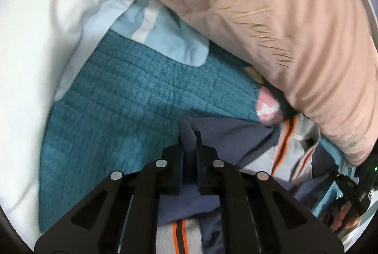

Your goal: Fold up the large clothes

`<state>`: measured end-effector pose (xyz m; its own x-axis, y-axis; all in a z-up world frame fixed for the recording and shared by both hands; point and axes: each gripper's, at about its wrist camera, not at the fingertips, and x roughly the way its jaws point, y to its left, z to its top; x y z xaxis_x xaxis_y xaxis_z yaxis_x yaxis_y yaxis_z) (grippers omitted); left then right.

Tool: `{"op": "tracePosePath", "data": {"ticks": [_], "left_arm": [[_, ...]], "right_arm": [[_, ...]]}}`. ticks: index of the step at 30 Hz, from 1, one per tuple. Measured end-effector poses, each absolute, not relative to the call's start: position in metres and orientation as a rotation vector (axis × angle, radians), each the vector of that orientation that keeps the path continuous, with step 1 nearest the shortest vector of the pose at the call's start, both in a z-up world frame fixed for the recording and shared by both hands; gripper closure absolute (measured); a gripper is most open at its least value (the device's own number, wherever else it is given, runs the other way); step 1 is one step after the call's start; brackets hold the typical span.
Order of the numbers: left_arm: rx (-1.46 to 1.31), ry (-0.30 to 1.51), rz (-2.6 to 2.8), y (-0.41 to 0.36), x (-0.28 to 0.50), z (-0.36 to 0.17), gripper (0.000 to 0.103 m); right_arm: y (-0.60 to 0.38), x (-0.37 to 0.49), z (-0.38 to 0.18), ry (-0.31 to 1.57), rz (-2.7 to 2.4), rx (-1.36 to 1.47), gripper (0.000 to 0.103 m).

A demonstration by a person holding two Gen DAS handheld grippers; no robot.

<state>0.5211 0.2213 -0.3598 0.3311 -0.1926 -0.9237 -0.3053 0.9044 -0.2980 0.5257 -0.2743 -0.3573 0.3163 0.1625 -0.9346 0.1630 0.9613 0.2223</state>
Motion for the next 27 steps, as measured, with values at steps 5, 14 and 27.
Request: {"op": "tracePosePath", "data": {"ticks": [5, 14, 27], "left_arm": [[-0.447, 1.212, 0.044, 0.217, 0.49, -0.318, 0.096], [-0.351, 1.139, -0.007, 0.196, 0.401, -0.244, 0.096], [-0.285, 1.116, -0.068, 0.194, 0.248, -0.227, 0.096]], "right_arm": [[-0.275, 0.498, -0.313, 1.205, -0.02, 0.246, 0.097], [-0.267, 0.417, -0.25, 1.136, 0.021, 0.258, 0.097], [-0.283, 0.249, -0.243, 1.129, 0.077, 0.288, 0.097]]}}
